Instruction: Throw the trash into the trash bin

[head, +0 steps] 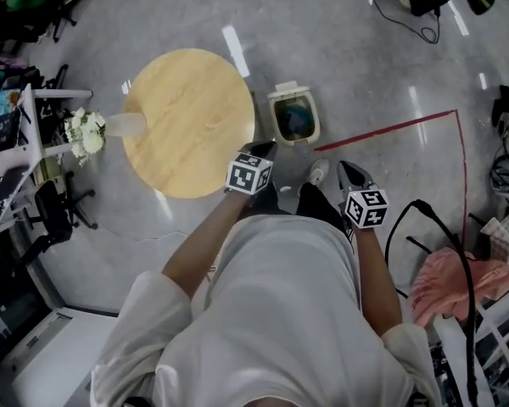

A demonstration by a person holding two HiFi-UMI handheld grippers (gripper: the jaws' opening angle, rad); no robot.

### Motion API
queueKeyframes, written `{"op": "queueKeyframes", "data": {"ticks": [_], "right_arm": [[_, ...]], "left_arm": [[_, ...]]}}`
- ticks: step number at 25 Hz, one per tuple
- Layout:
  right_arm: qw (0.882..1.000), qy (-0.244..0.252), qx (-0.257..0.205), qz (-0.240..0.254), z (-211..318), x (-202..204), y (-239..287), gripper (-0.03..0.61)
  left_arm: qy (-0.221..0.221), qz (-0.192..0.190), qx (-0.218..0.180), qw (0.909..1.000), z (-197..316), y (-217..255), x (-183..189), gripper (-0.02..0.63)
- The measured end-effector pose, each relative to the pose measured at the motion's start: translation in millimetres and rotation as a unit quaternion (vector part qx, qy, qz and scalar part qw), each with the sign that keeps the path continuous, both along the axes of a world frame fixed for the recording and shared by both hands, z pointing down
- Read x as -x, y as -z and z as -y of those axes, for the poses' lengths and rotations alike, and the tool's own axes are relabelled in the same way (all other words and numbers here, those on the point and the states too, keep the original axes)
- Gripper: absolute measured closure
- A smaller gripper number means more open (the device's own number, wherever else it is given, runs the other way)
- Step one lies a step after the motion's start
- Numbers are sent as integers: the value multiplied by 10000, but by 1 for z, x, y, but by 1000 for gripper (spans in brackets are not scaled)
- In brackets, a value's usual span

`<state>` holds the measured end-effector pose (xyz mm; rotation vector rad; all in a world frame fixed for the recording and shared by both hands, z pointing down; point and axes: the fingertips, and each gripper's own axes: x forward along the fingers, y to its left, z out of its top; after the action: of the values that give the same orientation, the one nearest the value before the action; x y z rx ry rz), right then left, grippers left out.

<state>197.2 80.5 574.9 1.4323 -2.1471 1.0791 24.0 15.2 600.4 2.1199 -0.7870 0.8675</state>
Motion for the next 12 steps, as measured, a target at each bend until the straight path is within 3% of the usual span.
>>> {"op": "queueKeyframes", "data": {"ticks": [12], "right_arm": [[9994, 144, -300, 4, 0, 19, 37, 577]], "left_arm": [[93, -258, -281, 9992, -8, 45, 27, 607]]}}
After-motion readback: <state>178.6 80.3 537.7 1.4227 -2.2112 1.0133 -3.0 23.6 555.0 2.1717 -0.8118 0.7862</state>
